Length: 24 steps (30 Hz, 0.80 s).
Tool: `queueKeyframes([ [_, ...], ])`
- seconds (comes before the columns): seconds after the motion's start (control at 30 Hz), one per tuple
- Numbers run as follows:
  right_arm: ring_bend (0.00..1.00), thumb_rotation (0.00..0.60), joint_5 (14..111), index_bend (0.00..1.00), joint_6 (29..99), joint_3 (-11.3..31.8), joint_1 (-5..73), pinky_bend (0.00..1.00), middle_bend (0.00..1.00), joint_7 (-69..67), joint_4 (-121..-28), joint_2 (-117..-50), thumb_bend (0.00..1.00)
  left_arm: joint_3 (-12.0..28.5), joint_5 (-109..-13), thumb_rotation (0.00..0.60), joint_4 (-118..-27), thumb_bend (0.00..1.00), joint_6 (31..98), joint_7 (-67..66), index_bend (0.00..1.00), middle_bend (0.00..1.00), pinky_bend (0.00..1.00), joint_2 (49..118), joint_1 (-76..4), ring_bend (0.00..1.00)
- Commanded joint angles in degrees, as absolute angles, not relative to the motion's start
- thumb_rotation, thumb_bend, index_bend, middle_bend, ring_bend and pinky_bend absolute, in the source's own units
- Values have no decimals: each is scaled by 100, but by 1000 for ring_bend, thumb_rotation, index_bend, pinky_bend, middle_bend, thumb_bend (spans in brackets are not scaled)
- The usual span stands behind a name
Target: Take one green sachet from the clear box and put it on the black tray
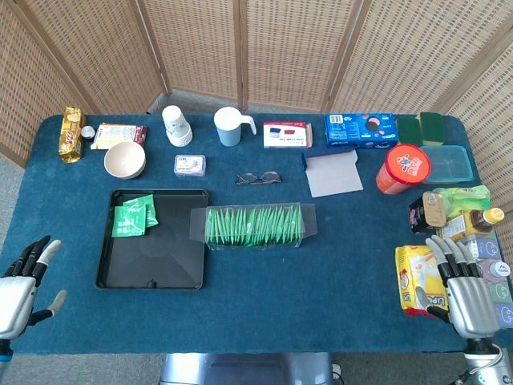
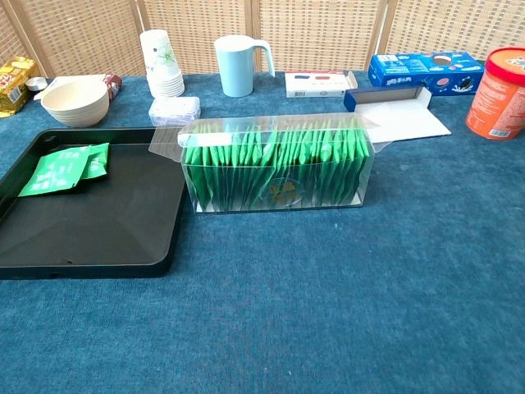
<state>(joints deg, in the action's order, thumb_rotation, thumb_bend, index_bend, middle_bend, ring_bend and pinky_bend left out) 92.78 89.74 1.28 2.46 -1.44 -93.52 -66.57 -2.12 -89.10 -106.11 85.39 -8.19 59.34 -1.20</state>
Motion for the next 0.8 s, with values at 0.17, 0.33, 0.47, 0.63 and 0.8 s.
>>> queueKeyframes([
  [0.17, 0, 600, 9284, 0, 8914, 147, 299, 51, 26, -219, -9238, -6761, 345, -212, -8915, 600, -10659, 319, 8522, -883, 53, 0, 186, 5886, -135, 0],
  [0.33, 0, 600, 9294, 0, 8993, 142, 256, 51, 26, -272, -9202, -6754, 345, -193, -9035, 600, -10706, 316, 8547, -873, 50, 0, 186, 5795, -175, 0],
  [0.47, 0, 600, 9302, 0, 9063, 139, 217, 51, 26, -308, -9197, -6744, 345, -161, -9180, 600, -10786, 290, 8480, -891, 50, 0, 186, 5674, -287, 0],
  [0.63, 0, 600, 9300, 0, 9099, 127, 183, 51, 26, -327, -9187, -6751, 345, -23, -9480, 600, -11001, 257, 8314, -953, 50, 0, 186, 5381, -586, 0],
  [0.8, 0, 600, 9277, 0, 9137, 128, 149, 51, 26, -356, -9164, -6793, 345, 133, -9584, 600, -11306, 249, 7785, -1121, 50, 0, 186, 5139, -1040, 0],
])
